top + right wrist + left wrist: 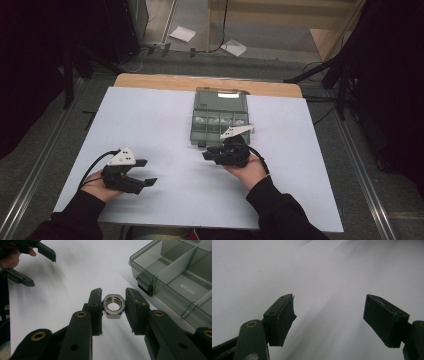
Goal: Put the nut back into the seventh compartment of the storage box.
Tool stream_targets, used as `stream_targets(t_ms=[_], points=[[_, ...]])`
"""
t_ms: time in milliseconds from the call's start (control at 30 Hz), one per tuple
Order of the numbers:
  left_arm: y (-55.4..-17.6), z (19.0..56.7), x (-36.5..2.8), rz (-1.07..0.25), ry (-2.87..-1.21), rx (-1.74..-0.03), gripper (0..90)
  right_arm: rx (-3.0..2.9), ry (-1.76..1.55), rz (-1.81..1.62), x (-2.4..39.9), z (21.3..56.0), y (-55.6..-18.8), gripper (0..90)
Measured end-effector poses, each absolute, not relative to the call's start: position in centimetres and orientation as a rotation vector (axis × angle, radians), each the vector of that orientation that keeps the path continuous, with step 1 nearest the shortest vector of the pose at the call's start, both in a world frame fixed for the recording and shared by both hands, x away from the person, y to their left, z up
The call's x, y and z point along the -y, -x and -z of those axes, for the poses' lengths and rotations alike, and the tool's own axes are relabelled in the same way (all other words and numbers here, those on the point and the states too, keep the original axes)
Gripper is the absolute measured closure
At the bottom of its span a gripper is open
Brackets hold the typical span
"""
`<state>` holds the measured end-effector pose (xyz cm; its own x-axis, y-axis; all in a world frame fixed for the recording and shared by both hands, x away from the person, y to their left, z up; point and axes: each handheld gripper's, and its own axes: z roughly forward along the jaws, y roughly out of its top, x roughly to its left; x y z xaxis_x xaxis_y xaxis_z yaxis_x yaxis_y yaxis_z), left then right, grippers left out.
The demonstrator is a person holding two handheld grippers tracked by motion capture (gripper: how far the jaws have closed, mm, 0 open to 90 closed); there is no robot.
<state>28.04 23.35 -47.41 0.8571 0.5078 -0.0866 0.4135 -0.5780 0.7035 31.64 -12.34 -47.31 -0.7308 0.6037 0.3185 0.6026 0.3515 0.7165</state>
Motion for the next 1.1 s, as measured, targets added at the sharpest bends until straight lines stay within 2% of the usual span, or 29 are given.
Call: stream_targets(t_ms=[1100], points=[[-27.7,47.4,-23.7,-0.162,-2.259,-0.687,23.9,-2.466,-1.303,-1.340,15.4,45.9,-33.8,69.3]])
